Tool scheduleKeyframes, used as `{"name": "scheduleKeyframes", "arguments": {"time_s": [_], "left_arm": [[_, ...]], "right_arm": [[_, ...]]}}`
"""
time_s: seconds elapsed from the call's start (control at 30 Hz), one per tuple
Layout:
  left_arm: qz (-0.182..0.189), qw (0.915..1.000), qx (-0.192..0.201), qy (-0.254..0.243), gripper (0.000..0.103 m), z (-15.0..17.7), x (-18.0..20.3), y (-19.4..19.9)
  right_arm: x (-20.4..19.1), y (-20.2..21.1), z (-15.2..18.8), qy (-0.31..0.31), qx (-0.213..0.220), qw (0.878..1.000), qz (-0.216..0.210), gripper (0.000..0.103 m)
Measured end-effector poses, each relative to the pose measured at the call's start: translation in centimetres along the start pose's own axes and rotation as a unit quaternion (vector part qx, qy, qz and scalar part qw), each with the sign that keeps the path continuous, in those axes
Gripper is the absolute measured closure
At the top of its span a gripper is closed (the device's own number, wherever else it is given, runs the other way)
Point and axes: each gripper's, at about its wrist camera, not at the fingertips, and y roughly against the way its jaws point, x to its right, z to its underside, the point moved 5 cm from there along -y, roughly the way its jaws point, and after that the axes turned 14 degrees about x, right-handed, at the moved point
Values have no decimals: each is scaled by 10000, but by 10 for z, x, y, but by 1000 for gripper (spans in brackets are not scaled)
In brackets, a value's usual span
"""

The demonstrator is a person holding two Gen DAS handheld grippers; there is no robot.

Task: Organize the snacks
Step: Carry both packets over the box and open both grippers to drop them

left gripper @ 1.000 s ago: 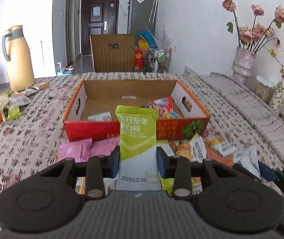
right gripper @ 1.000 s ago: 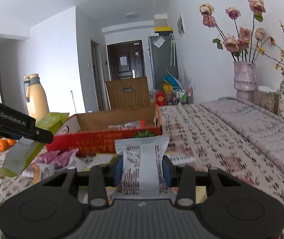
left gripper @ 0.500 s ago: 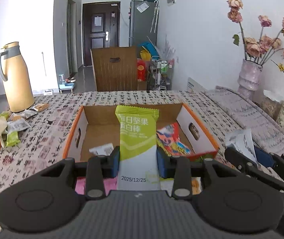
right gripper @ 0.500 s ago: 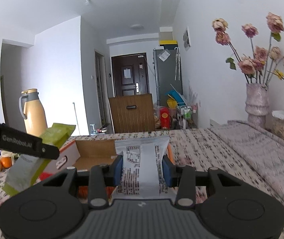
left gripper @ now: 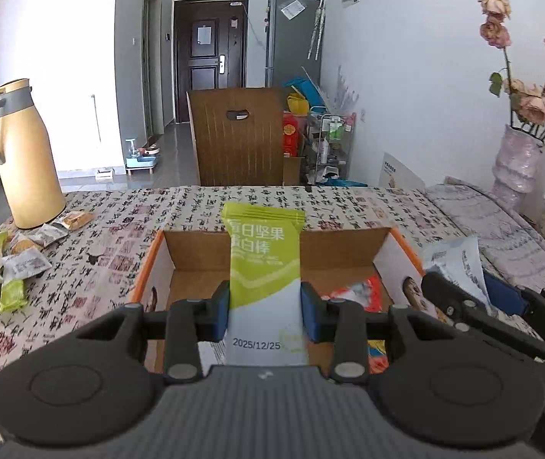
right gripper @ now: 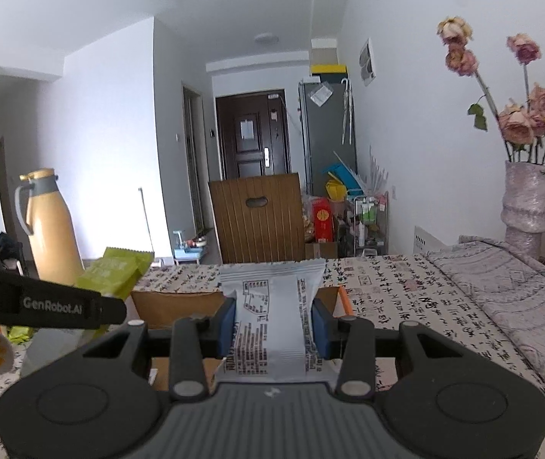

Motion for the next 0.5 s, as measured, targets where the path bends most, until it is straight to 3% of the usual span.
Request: {"name": "scheduleKeyframes", "arguments": {"time_s": [0.37, 0.5], "left_arm": [[-247, 9995, -58, 200, 65, 18, -25, -55], [-166, 9993, -287, 177, 65, 31, -25, -70]], "right_arm": [[5, -56, 41, -126, -550, 9983, 163, 63], [6, -63, 53, -29, -710, 9972, 219, 63]]}}
